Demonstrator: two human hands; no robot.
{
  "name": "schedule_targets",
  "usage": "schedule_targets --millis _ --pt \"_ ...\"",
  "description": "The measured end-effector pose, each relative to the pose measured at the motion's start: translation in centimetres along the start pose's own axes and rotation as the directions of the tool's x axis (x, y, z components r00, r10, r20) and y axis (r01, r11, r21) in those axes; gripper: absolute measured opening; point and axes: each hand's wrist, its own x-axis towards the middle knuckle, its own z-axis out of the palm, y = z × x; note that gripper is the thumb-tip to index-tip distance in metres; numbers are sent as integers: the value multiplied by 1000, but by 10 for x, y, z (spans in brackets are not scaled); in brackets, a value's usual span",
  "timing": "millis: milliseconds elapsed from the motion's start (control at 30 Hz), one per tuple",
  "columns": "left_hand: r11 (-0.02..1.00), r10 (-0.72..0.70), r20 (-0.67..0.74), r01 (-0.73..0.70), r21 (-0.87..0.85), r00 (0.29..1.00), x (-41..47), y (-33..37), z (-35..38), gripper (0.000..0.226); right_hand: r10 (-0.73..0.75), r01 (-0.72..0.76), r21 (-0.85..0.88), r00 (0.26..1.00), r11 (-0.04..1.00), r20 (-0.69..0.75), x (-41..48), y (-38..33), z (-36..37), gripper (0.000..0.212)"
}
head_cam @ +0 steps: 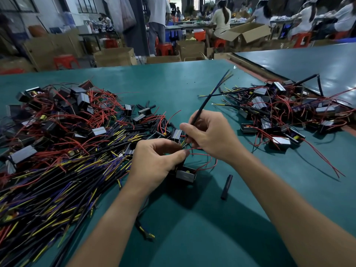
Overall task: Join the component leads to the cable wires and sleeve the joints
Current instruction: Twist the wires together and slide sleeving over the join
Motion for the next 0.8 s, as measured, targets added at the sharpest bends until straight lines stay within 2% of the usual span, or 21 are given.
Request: schedule_targets --millis 167,267,433,633,800 --pt "999 23 43 -21 -40 999 0 5 -1 9 -96 91 -103 995 990 -39 1 -4 3 19" --pt "999 12 22 -10 -49 1000 -1 5 0 6 -94 94 -60 995 994 -14 -1 -6 2 22" --pt "993 -60 -84 51 -110 995 2 7 -1 16 -23 7 106 987 994 157 -4 -10 -2 14" --pt "984 -113 -78 101 -145 991 1 11 0 17 33 -55 111 982 992 185 -3 -8 -1 19" --pt "997 -38 -128 29 -73 991 1 8 2 13 68 -92 108 975 990 212 -3 -6 2 19"
